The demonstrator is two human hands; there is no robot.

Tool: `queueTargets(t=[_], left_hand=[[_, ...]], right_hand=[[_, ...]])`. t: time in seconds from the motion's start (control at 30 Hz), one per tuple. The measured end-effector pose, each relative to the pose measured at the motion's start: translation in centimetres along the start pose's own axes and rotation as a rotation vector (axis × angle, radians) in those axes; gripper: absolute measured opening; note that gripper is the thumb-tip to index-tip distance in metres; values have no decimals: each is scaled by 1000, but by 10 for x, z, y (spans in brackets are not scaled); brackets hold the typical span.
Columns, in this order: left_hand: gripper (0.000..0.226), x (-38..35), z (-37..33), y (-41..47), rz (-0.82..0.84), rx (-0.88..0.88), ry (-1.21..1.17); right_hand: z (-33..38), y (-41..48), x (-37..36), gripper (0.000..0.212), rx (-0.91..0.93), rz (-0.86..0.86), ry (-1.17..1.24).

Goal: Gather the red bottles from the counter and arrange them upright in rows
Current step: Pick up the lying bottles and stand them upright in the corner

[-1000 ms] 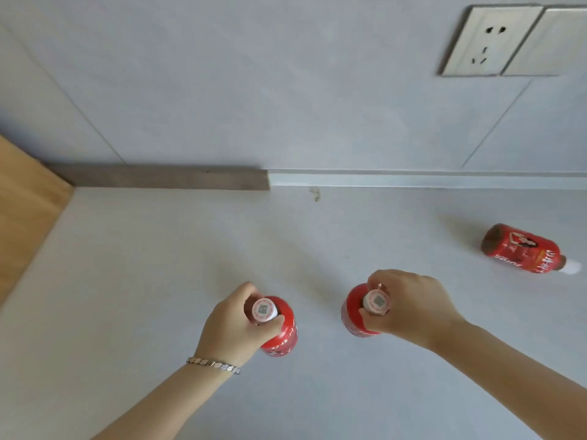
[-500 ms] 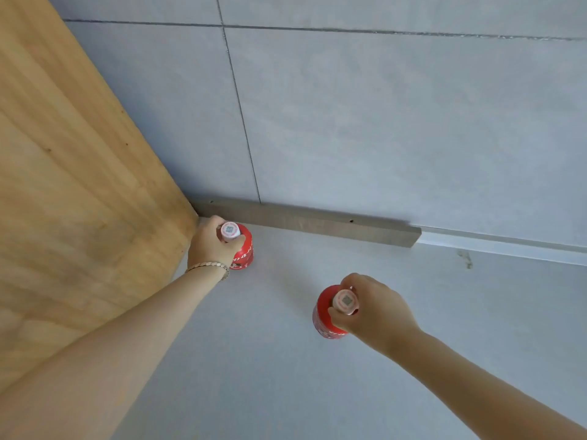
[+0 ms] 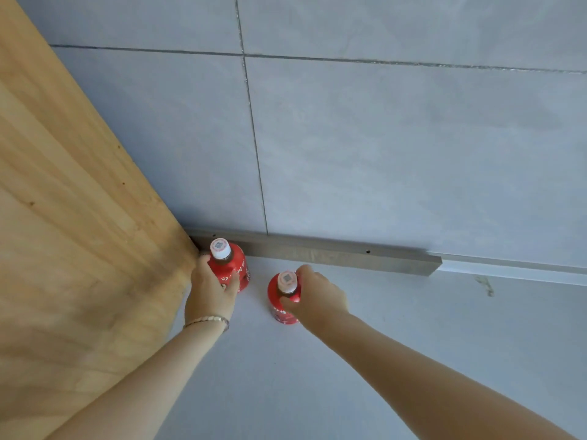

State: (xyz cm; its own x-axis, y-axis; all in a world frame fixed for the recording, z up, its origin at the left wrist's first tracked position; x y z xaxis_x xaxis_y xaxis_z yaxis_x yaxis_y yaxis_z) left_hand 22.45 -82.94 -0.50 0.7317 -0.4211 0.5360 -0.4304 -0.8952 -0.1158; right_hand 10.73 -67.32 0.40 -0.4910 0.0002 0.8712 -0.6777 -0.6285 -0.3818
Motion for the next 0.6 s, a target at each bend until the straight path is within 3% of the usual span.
queueTargets(t=[0.07,0.17,0.2,0.27,0.6], left_hand=[[46,-14,5,-33,117,21,184],[13,-57,10,-92,514,36,428],[9,-72,8,-114,633,35,455],[24,-105,-1,-151,792,-16,509],[26,-288,-124,-315,1045,-327,610]], right_hand=[[-23,-18,-10,49,-2,111,-66],[-69,-57,-29,46,24,304,-125],[-87,-72,-32,44,23,344,-142],[-127,-101,-34,43,-2,385,-177],[-404,-239,19,41,-349,303,-114]])
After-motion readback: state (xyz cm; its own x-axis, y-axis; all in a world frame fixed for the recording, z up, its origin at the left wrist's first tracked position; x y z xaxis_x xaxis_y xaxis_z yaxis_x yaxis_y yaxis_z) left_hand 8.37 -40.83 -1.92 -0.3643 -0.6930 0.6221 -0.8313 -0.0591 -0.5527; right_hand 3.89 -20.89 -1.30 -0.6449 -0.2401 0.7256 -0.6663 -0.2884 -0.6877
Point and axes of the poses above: each hand's wrist, its own y-axis towards the middle knuckle, its own x-axis out of the back of the hand, z = x × y, the point moved 8 cm from there along y, towards the middle knuckle, and after that the axes turned 11 degrees about -y, right-handed, at the moved point
